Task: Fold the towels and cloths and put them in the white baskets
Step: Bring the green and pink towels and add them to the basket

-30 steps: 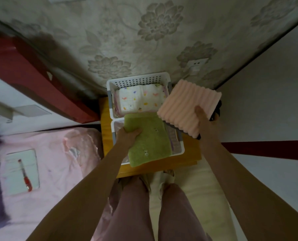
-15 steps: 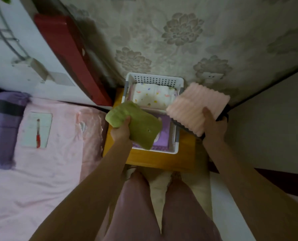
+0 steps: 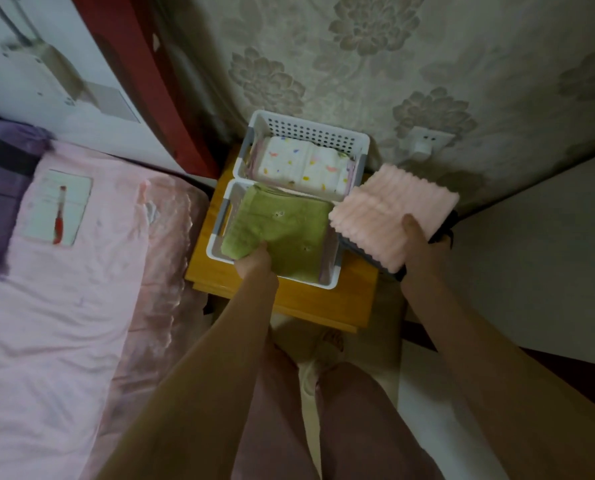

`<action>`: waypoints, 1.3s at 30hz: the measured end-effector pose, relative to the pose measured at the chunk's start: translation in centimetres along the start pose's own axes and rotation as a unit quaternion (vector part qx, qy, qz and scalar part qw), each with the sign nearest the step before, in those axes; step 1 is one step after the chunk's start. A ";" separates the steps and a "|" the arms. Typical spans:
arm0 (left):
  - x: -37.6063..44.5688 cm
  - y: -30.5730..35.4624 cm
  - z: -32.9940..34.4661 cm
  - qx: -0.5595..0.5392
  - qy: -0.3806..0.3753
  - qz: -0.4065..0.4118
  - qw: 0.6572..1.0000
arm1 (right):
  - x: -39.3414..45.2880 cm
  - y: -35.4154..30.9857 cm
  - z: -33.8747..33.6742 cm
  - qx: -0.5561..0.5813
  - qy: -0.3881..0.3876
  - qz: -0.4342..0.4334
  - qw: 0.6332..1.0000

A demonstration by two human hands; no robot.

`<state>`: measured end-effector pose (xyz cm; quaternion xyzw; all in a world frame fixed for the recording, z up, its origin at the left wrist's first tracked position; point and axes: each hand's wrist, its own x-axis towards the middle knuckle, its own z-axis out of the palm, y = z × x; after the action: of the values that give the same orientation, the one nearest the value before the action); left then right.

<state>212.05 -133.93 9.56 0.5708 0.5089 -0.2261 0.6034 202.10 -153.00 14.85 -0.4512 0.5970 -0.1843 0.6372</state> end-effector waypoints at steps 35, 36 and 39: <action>5.0 -3.6 4.3 0.741 -0.096 0.556 0.364 | 5.2 1.9 2.8 0.097 -0.072 -0.029 0.992; 5.5 -4.1 4.2 0.748 -0.093 0.558 0.347 | 5.3 1.8 3.2 0.107 -0.079 -0.024 0.991; 6.7 -4.7 4.8 0.762 -0.098 0.546 0.333 | 5.5 1.8 4.6 0.109 -0.102 -0.014 0.989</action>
<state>212.31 -137.41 0.73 0.9058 -0.3742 -0.1894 -0.0610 207.04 -154.71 9.55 -0.4040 0.4990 -0.2101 0.7373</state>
